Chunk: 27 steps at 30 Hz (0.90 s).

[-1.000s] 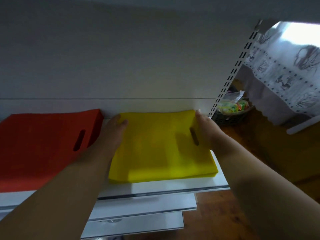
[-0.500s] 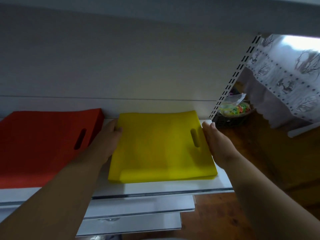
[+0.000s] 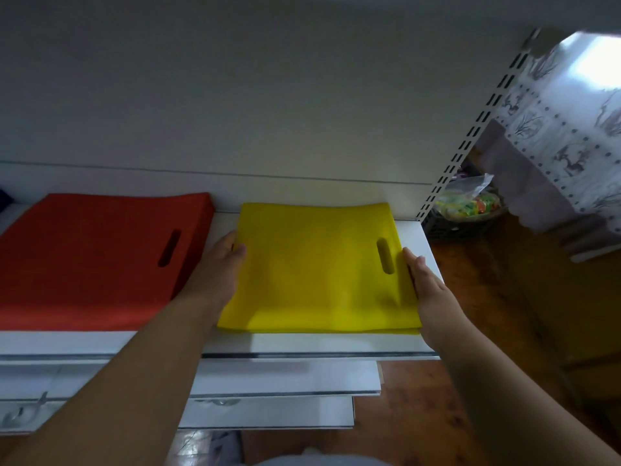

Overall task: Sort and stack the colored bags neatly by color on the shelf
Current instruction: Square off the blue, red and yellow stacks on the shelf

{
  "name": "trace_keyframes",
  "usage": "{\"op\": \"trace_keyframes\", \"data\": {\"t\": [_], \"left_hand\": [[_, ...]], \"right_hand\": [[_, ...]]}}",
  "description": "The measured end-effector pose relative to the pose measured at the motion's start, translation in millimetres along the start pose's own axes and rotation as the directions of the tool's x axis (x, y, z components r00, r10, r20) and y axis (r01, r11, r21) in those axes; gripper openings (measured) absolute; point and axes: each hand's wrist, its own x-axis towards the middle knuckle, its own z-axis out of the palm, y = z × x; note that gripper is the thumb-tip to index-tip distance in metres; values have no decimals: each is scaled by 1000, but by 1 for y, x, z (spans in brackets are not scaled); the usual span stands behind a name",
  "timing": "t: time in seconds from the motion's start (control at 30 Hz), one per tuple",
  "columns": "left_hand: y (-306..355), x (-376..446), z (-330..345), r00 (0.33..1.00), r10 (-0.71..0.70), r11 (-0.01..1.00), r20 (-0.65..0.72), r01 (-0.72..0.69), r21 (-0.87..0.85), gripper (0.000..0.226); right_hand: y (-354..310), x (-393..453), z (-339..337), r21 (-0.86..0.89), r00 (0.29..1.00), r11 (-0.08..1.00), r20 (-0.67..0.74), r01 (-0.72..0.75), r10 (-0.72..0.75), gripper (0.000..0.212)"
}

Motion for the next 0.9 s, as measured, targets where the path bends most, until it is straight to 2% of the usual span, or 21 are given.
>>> {"op": "trace_keyframes", "data": {"t": [0.1, 0.17, 0.23, 0.33, 0.4, 0.47, 0.5, 0.57, 0.63, 0.73, 0.8, 0.9], "left_hand": [[2, 2, 1, 1000, -23, 1000, -4, 23, 8, 48], [1, 3, 1, 999, -32, 999, -10, 32, 18, 49], [0, 2, 2, 999, -35, 999, 5, 34, 34, 51], [-2, 2, 2, 1000, -24, 998, 5, 24, 53, 52], [-2, 2, 2, 1000, -13, 995, 10, 12, 96, 52], [-2, 3, 1, 1000, -4, 992, 5, 3, 129, 53], [-3, 4, 1, 1000, -1, 989, 3, 1, 150, 53], [-5, 6, 1, 1000, 2, 981, 8, -4, 196, 54], [-6, 7, 2, 1000, 1, 970, 4, -2, 243, 54], [-6, 6, 7, 1000, 26, 933, 5, -26, 358, 55], [-4, 5, 10, 999, 46, 912, 21, -50, 407, 55], [-2, 5, 11, 997, 66, 865, 44, -79, 496, 56]], "right_hand": [[-4, -5, 3, 57, 1000, 998, 9, -6, 5, 50], [-3, -6, 0, 26, 1000, 1000, 15, 16, -16, 53], [-3, -9, 0, -76, 998, 995, 23, 59, -58, 59], [-11, -12, 1, -309, 989, 939, 67, 147, -133, 55], [-18, -8, -1, -611, 980, 766, 125, 198, -154, 59], [-31, -3, 3, -838, 975, 499, 172, 220, -141, 64], [-37, 0, 8, -895, 972, 386, 180, 225, -150, 66], [-46, 6, 26, -931, 949, 235, 230, 280, -218, 66], [-47, 14, 51, -918, 913, 154, 321, 365, -253, 65], [-40, 28, 91, -884, 869, 66, 439, 463, -228, 64], [-36, 38, 113, -871, 849, 24, 471, 491, -240, 64], [-25, 47, 128, -878, 862, -5, 471, 478, -186, 64]]}}
